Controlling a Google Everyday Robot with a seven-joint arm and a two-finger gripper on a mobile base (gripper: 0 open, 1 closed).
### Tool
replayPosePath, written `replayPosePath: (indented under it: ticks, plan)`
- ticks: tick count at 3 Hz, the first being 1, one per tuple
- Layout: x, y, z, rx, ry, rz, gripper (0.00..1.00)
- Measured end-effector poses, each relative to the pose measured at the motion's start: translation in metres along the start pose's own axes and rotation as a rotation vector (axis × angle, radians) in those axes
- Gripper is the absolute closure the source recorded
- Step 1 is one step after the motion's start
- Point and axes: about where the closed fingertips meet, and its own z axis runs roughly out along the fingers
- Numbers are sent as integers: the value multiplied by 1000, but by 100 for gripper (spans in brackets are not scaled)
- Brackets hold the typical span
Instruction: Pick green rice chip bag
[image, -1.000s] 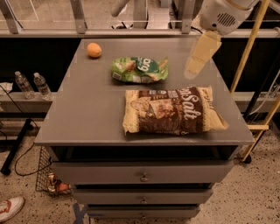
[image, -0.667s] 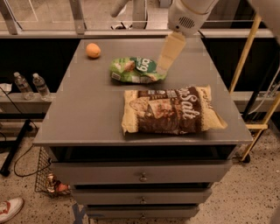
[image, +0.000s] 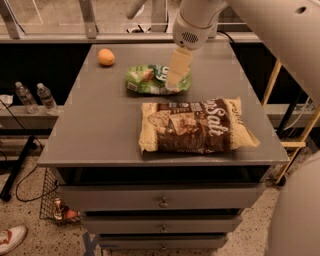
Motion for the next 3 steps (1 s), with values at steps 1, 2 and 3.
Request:
replayPosePath:
  ticks: [1, 2, 3]
  plan:
    - [0, 0, 0, 0, 0, 0, 0]
    - [-13, -12, 32, -16, 17, -25, 0]
    - [-24, -20, 70, -45, 44, -40, 0]
